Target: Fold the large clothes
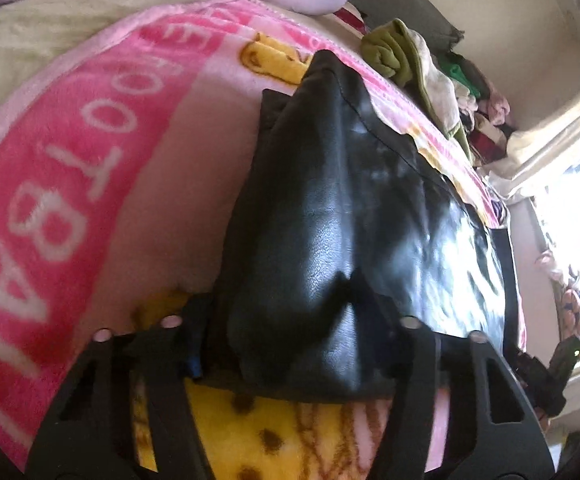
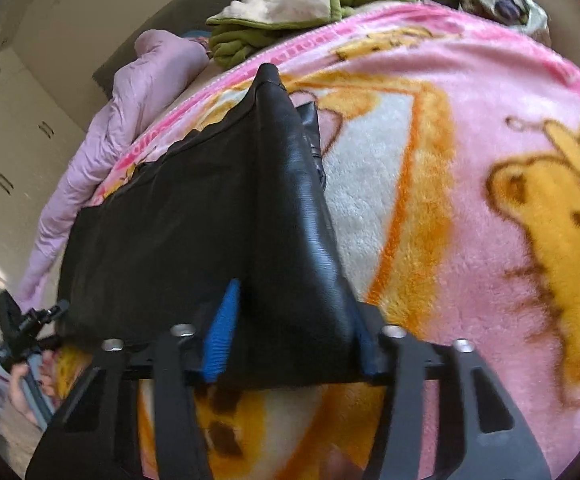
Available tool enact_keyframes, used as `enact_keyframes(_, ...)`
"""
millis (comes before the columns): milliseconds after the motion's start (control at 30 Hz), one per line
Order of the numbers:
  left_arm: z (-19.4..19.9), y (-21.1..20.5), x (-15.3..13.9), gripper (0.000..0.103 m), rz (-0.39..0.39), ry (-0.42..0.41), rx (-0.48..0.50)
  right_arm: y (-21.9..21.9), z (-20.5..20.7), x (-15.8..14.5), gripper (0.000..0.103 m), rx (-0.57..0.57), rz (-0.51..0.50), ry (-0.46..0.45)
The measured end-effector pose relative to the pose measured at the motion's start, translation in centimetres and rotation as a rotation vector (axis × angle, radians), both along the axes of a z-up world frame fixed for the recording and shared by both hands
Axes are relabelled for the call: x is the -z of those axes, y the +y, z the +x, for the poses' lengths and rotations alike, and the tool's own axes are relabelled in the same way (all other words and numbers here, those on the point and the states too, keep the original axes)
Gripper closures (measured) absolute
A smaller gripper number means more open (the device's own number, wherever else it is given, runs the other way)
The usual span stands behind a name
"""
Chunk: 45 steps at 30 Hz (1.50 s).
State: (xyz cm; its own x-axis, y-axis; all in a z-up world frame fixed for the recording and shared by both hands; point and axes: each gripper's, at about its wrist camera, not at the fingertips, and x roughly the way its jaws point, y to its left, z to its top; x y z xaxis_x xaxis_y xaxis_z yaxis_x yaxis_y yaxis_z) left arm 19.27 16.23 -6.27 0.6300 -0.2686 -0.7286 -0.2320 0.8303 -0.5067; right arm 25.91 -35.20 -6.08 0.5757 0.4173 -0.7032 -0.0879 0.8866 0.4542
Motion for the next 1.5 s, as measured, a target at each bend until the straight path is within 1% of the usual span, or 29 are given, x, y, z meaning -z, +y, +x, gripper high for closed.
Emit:
enact_keyframes(33, -0.2, -0.1, -0.2, 0.065, 0.0, 0.0, 0.003, -0.3, -0.2, -0.2, 0.078, -0.004, 0.021, -0.008)
enact_keyframes(100, -0.6, 0.0, -0.9, 0.073, -0.015, -0.009, 0.008, -0.5, -0.5, -0.6, 0.08, -0.01, 0.028, -0.014)
enact_keyframes(167, -1.3, -0.2, -1.5, 0.074, -0.011, -0.017, 0.022, -0.4, -1.0, -1.1, 0.081, -0.019, 0.014, -0.018)
enact_keyframes(300, -3.3, -0.7, -2.0, 0.074, -0.01, -0.018, 0.053, -1.2, -2.6, -1.6, 0.081, -0.021, 0.028, -0.006)
enact_keyframes(433, -5.3, -1.1, -2.1, 0.074, -0.008, -0.005, 0.073, -2.1, -4.9, -1.3, 0.081, -0.02, 0.037, 0.009)
enact_keyframes(567, -5.3, -1.7, -1.9, 0.069, 0.05, 0.01, 0.079, -2.3, -6.0, -0.8, 0.079, -0.004, 0.04, 0.016)
enact_keyframes(600, -5.3, -1.6, -1.8, 0.066, 0.056, 0.013, 0.075, -2.3, -6.0, -0.6, 0.077, 0.004, 0.039, 0.022)
enact_keyframes(667, -5.3, -1.6, -1.7, 0.063, 0.064, 0.016, 0.065, -1.9, -5.9, -0.6, 0.071, 0.019, 0.006, 0.029)
enact_keyframes(733, -5.5, -1.5, -2.0, 0.059, 0.078, 0.007, 0.052, -1.6, -5.9, -0.9, 0.059, 0.035, -0.044, 0.026)
enact_keyframes(767, -5.8, -1.6, -2.4, 0.058, 0.091, 0.0, 0.048, -1.6, -6.0, -1.1, 0.055, 0.046, -0.065, 0.027)
enact_keyframes(800, -6.0, -1.5, -2.8, 0.057, 0.111, -0.011, 0.039, -1.6, -6.2, -1.4, 0.046, 0.056, -0.089, 0.026)
enact_keyframes(833, -6.3, -1.5, -3.4, 0.056, 0.134, -0.028, 0.028, -1.5, -6.6, -2.0, 0.045, 0.065, -0.122, 0.002)
enact_keyframes(900, -7.1, -1.6, -4.9, 0.052, 0.173, -0.072, 0.004, -1.3, -7.1, -3.2, 0.045, 0.076, -0.157, -0.045)
enact_keyframes(1000, -7.7, -2.6, -7.3, 0.052, 0.245, -0.13, 0.0, -0.6, -8.2, -5.1, 0.045, 0.083, -0.194, -0.139)
enact_keyframes(1067, -7.5, -3.9, -8.3, 0.051, 0.286, -0.149, 0.021, 0.3, -8.5, -6.2, 0.045, 0.043, -0.209, -0.191)
enact_keyframes(1100, -7.3, -4.7, -8.6, 0.051, 0.3, -0.155, 0.042, 0.9, -8.6, -6.5, 0.047, 0.02, -0.214, -0.208)
enact_keyframes(1133, -7.0, -5.8, -8.7, 0.051, 0.314, -0.157, 0.069, 2.2, -8.8, -7.0, 0.05, -0.035, -0.217, -0.23)
enact_keyframes(1167, -6.9, -6.7, -8.6, 0.051, 0.326, -0.155, 0.09, 3.0, -8.8, -7.2, 0.053, -0.065, -0.22, -0.239)
enact_keyframes(1200, -6.6, -7.7, -8.4, 0.051, 0.337, -0.151, 0.113, 4.4, -8.9, -7.4, 0.058, -0.115, -0.225, -0.25)
enact_keyframes(1267, -6.0, -9.9, -7.8, 0.051, 0.358, -0.138, 0.164, 6.3, -8.8, -7.4, 0.061, -0.188, -0.213, -0.258)
enact_keyframes(1333, -5.5, -11.9, -7.0, 0.051, 0.388, -0.124, 0.213, 8.8, -8.8, -7.2, 0.068, -0.274, -0.206, -0.26)
enact_keyframes(1400, -5.2, -13.3, -6.1, 0.051, 0.419, -0.11, 0.243, 10.9, -8.9, -7.1, 0.07, -0.33, -0.216, -0.261)
enact_keyframes(1433, -5.1, -13.8, -5.6, 0.051, 0.43, -0.095, 0.256, 12.0, -9.0, -6.9, 0.072, -0.362, -0.219, -0.26)
enact_keyframes(1500, -4.6, -14.4, -4.2, 0.052, 0.426, -0.047, 0.283, 13.7, -9.2, -6.3, 0.074, -0.411, -0.235, -0.251)
